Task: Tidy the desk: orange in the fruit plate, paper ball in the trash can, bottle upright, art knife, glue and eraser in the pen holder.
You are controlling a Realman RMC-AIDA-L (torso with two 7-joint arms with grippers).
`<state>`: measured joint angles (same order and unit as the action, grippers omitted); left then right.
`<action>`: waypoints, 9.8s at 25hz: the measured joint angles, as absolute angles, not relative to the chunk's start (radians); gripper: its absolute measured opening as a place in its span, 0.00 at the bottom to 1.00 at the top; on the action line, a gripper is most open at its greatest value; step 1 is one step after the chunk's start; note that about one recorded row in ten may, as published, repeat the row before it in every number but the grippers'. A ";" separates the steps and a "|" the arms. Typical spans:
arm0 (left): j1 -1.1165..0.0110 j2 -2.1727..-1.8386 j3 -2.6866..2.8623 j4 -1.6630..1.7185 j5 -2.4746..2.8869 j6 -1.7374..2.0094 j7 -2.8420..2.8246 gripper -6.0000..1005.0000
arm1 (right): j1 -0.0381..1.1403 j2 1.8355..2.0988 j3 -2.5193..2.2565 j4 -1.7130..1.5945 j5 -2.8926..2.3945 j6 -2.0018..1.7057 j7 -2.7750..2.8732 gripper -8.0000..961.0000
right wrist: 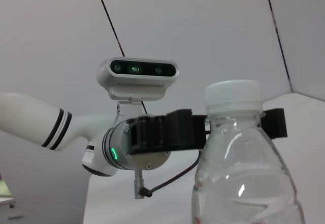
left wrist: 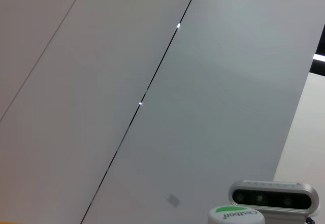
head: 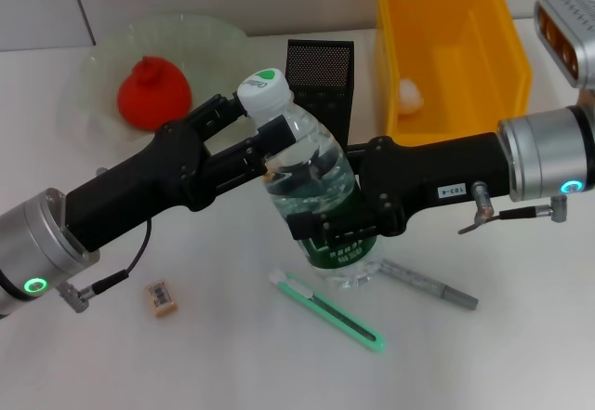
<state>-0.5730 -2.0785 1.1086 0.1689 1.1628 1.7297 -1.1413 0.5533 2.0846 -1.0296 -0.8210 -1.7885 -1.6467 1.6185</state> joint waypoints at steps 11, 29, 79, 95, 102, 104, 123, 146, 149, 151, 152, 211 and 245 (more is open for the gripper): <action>-0.579 -2.079 1.116 0.170 1.163 1.732 -1.150 0.72 | 0.577 2.085 -1.055 -0.802 -1.787 -1.635 1.614 0.81; -0.589 -2.074 1.119 0.188 1.178 1.716 -1.174 0.49 | 0.579 2.084 -1.057 -0.797 -1.787 -1.639 1.611 0.81; -0.579 -2.070 1.120 0.218 1.191 1.719 -1.181 0.45 | 0.504 2.076 -1.075 -1.010 -1.851 -1.727 1.752 0.82; -0.580 -2.069 1.120 0.219 1.191 1.725 -1.179 0.45 | 0.502 2.071 -1.076 -1.014 -1.856 -1.736 1.757 0.82; -0.580 -2.069 1.120 0.224 1.191 1.725 -1.179 0.45 | 0.499 2.070 -1.069 -1.021 -1.856 -1.740 1.757 0.82; -0.577 -2.069 1.120 0.231 1.191 1.726 -1.179 0.45 | 0.497 2.070 -1.068 -1.022 -1.856 -1.740 1.757 0.82; -0.570 -2.065 1.127 0.266 1.190 1.735 -1.192 0.45 | 0.471 2.070 -1.065 -1.057 -1.856 -1.743 1.758 0.82; -0.412 -2.058 0.959 0.387 1.185 1.612 -0.984 0.46 | 0.358 2.083 -0.971 -0.967 -1.844 -1.729 1.524 0.81; -0.407 -2.068 0.950 0.380 1.184 1.564 -0.923 0.47 | 0.353 2.084 -0.950 -0.931 -1.843 -1.728 1.471 0.81; -0.407 -2.071 0.950 0.377 1.184 1.539 -0.885 0.47 | 0.348 2.084 -0.917 -0.884 -1.842 -1.729 1.416 0.81; -0.407 -2.071 0.950 0.377 1.184 1.539 -0.885 0.47 | 0.348 2.084 -0.917 -0.884 -1.842 -1.729 1.416 0.81; -0.427 -2.076 0.884 0.243 1.023 1.341 -0.535 0.62 | 0.350 2.080 -0.884 -0.825 -1.842 -1.729 1.376 0.81; -0.287 -2.067 1.224 0.237 1.017 1.544 -0.513 0.80 | 0.472 2.076 -0.977 -1.440 -2.211 -1.922 2.106 0.81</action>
<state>-0.2867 -2.0669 1.2238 0.2374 1.0170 1.5441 -0.5128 0.4716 2.0759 -0.9775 -1.4405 -2.2108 -1.9221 2.1063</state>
